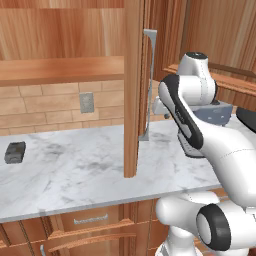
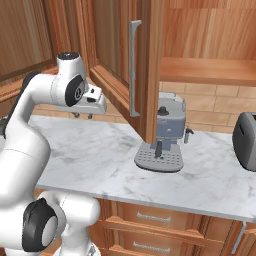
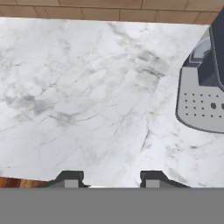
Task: Close all open cabinet doors.
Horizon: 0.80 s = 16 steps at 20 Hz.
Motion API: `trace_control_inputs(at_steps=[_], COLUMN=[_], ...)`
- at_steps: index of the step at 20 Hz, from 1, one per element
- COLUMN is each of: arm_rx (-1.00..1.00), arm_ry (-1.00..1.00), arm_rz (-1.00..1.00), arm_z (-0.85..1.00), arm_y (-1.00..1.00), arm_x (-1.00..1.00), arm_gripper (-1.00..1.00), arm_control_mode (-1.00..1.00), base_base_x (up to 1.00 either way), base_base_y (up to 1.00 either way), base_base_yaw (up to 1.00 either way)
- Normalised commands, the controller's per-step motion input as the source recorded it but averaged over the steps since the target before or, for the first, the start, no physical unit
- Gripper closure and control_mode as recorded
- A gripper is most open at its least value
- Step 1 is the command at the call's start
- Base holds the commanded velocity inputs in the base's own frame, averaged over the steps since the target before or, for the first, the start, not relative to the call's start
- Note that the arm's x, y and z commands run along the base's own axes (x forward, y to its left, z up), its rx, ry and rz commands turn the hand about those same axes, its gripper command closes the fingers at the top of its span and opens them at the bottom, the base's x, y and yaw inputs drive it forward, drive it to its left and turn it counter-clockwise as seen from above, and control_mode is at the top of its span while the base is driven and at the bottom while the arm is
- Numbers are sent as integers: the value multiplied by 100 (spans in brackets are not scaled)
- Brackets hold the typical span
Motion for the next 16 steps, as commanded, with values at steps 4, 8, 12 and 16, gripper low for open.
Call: trace_control_inputs(at_steps=[4, 8, 12, 16], arm_rx=[0, 0, 0, 1], arm_ry=[-1, -20, -32, -37], arm_rz=[0, 0, 2, 0], arm_z=[0, 6, 27, 46], arm_y=[0, 0, 0, 0], arm_x=[0, -22, -43, -63], arm_gripper=[-100, -100, -100, -100], arm_control_mode=[-100, -100, -100, -100], base_base_x=[0, 0, 0, 0], base_base_y=[0, 0, 0, 0], base_base_yaw=[0, 0, 0, 0])
